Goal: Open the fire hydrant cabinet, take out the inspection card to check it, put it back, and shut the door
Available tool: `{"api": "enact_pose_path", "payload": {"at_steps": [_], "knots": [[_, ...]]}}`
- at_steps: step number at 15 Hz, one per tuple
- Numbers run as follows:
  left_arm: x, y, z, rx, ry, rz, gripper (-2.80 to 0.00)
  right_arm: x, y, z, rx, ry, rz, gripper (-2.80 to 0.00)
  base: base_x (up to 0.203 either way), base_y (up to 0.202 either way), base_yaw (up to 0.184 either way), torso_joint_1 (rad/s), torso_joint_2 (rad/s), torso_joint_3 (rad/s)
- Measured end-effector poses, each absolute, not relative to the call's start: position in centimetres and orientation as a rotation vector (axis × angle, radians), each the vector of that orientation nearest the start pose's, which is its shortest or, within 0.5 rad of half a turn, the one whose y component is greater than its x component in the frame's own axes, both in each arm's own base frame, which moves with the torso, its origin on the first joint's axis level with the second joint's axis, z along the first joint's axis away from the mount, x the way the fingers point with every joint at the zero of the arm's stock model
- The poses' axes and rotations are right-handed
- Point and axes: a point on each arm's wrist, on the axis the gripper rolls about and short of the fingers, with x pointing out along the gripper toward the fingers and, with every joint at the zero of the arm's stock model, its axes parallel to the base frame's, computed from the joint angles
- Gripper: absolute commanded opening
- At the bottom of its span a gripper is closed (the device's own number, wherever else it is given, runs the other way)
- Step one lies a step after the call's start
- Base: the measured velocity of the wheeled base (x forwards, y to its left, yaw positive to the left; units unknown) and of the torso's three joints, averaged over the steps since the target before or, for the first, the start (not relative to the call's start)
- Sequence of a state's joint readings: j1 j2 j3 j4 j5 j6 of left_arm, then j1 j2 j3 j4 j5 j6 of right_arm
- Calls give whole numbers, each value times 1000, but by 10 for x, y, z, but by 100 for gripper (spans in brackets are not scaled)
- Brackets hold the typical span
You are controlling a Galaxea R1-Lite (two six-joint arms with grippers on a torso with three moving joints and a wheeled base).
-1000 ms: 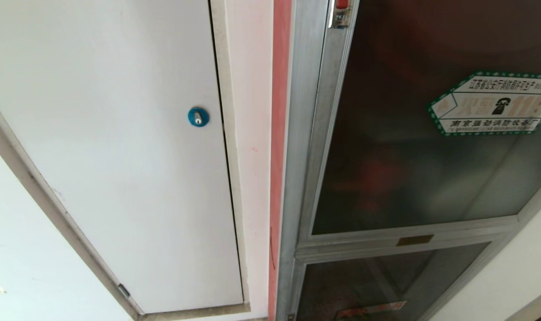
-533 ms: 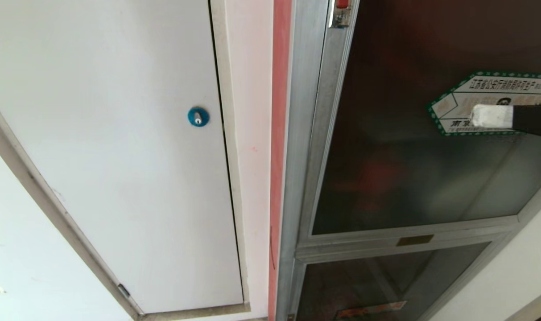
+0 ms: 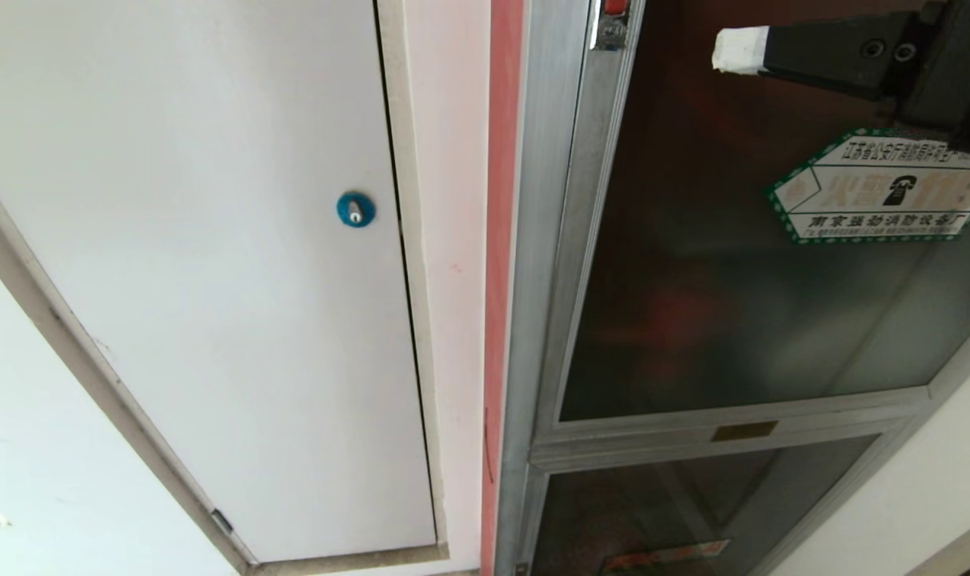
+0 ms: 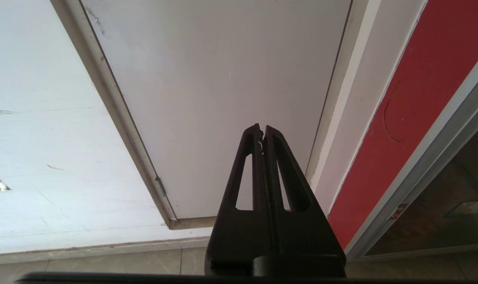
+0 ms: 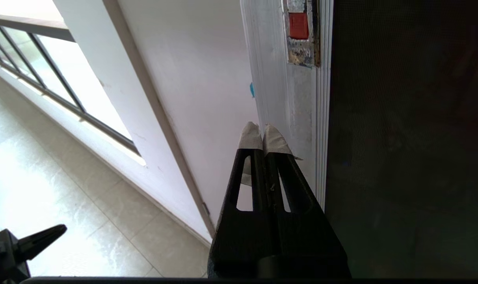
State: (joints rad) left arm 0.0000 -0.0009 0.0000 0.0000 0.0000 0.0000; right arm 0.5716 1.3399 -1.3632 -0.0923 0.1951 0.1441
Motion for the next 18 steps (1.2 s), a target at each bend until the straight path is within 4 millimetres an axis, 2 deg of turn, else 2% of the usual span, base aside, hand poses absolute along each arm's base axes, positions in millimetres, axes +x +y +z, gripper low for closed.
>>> {"api": "enact_pose_path", "payload": {"at_steps": [8,12,18], "knots": [[-23,0,75,0,-1,0,-280,202,136,406,163,-121,775,-280,0,0,0,0,0,0],[-23,0,75,0,-1,0,-280,218,144,409,156,-132,767,-280,0,0,0,0,0,0],[-23,0,75,0,-1,0,-280,240,143,409,155,-137,713,-280,0,0,0,0,0,0]]}}
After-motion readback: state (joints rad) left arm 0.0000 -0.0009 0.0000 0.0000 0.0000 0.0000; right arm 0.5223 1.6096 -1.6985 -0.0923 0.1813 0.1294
